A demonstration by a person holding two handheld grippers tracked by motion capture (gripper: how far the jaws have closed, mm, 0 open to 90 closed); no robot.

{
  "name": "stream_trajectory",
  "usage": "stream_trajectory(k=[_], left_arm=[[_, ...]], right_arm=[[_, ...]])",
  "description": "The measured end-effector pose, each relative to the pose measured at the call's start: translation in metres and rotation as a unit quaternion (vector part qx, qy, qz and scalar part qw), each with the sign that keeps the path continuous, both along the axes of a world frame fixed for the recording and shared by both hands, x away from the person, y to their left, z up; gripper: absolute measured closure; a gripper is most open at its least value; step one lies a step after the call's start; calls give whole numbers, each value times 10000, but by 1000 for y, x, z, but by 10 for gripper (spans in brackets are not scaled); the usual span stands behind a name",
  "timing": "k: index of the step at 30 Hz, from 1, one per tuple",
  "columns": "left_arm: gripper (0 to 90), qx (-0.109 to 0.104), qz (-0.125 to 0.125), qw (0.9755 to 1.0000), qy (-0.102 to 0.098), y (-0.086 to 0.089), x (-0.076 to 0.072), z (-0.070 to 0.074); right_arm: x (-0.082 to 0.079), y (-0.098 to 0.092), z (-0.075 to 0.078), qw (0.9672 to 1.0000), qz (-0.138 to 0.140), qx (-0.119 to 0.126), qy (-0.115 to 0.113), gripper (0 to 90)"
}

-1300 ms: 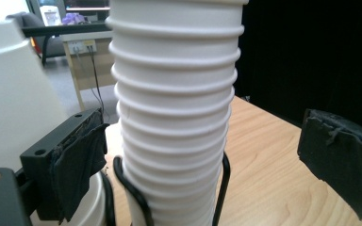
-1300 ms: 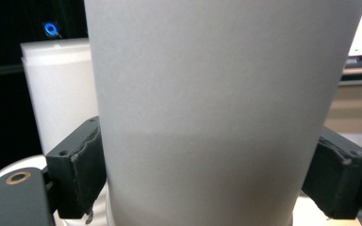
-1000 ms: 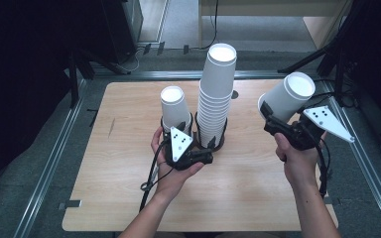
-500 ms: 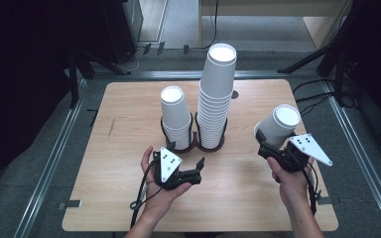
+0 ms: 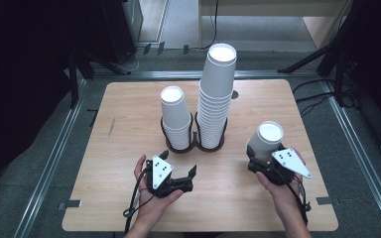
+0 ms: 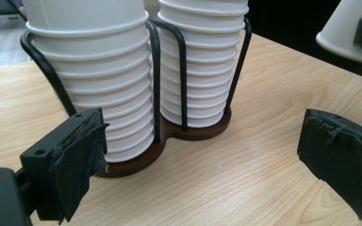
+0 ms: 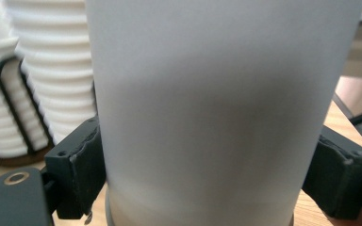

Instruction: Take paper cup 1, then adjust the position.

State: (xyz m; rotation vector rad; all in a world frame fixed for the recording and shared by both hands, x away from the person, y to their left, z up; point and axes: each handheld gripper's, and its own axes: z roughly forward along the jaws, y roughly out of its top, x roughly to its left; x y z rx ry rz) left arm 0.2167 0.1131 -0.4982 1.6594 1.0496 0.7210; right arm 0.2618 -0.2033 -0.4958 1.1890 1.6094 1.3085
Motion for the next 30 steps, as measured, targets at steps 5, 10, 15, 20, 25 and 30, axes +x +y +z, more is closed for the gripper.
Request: stream_trajectory(k=[5, 10, 15, 20, 25, 30], left_arm=[[22, -64, -61, 10000, -32, 5, -2, 3], [22, -165, -190, 9997, 24, 7, -1, 4], [22, -294, -432, 9985, 156, 7, 0, 4], [22, -324, -551, 9978, 162, 8, 1, 6], [23, -346, -669, 9970, 164, 5, 0, 7], [23, -375, -818, 9958, 195, 1, -1, 6]], right_arm=[[-4, 10, -10, 9971, 194, -715, -198, 126], [-7, 19, -16, 9870, 153, -1531, -474, 126], [-10, 30, -24, 9703, 239, -2293, -733, 126], [-13, 43, -32, 9477, 454, -3019, -927, 125], [-19, 54, -34, 9316, 623, -3396, -1135, 126], [-23, 59, -33, 9177, 638, -3695, -1314, 134]])
